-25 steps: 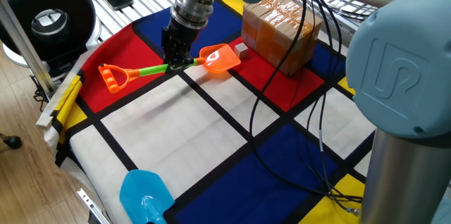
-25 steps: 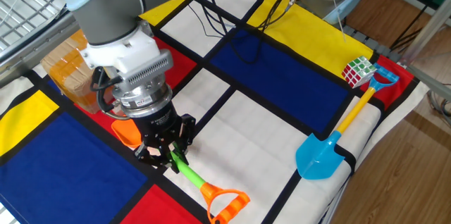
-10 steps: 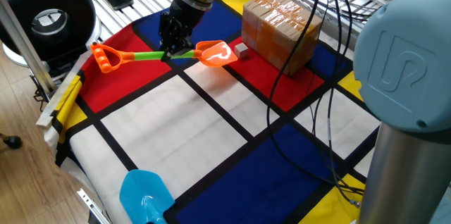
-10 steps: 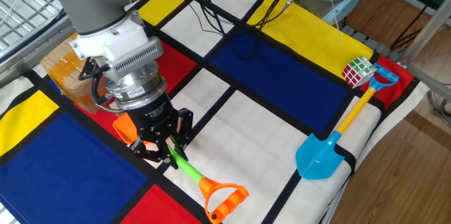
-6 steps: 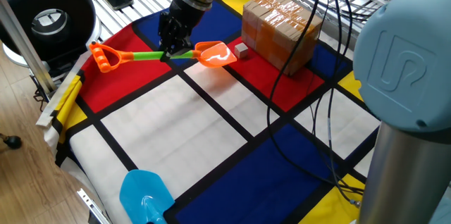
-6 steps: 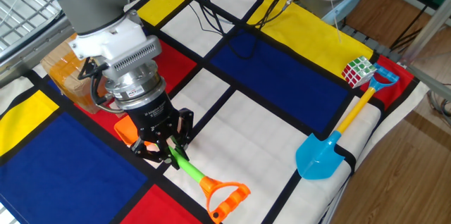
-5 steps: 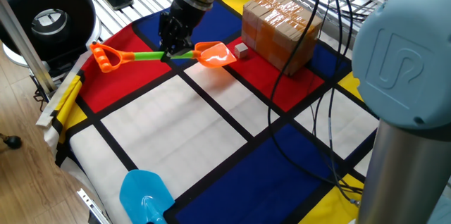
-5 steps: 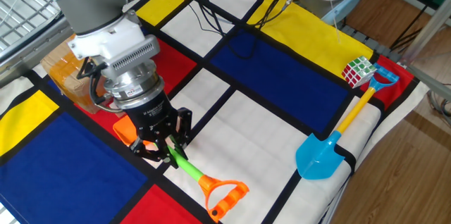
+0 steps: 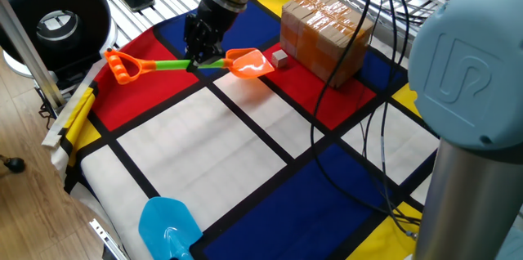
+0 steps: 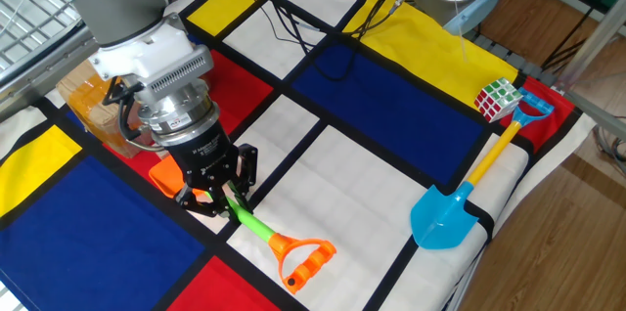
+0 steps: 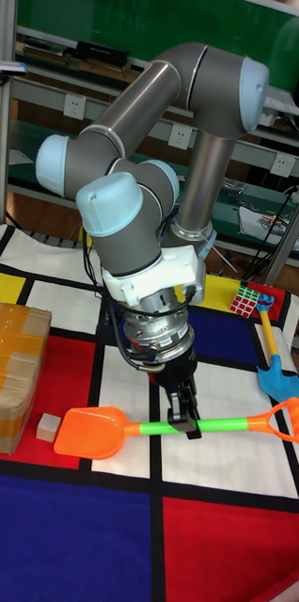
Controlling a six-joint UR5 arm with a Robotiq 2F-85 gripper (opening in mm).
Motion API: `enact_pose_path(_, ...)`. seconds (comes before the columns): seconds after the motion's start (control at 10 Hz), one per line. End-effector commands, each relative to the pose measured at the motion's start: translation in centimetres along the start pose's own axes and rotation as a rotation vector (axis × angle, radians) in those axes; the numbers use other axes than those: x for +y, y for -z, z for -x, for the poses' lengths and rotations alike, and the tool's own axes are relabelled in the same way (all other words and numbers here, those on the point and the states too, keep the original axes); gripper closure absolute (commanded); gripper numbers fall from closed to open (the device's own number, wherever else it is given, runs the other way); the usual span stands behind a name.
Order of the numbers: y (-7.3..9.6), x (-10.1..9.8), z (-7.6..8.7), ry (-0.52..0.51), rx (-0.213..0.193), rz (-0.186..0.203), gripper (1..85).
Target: Use a shovel to scoop up an object
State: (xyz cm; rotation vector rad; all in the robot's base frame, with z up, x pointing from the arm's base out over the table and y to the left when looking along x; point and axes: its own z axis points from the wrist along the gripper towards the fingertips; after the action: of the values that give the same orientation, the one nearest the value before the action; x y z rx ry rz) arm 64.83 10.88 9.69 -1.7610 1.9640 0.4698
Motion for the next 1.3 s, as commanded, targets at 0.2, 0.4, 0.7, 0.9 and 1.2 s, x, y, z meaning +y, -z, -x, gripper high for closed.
enact_pose_path(0.2,0.20,-0.40,-0.83,-0.024,0.005,-0.015,84.7)
enact_pose_path(0.4,0.21,-0.71,-0.80,-0.043,0.004,-0.027,84.7)
enact_pose_path(0.7,0.21,-0.89,-0.99,-0.057,0.010,-0.034,84.7)
enact_pose_path(0.9,0.21,-0.81,-0.95,-0.057,0.009,-0.031,84.7)
enact_pose_path(1.2,0.42,-0.57,-1.06,-0.046,0.004,-0.024,84.7)
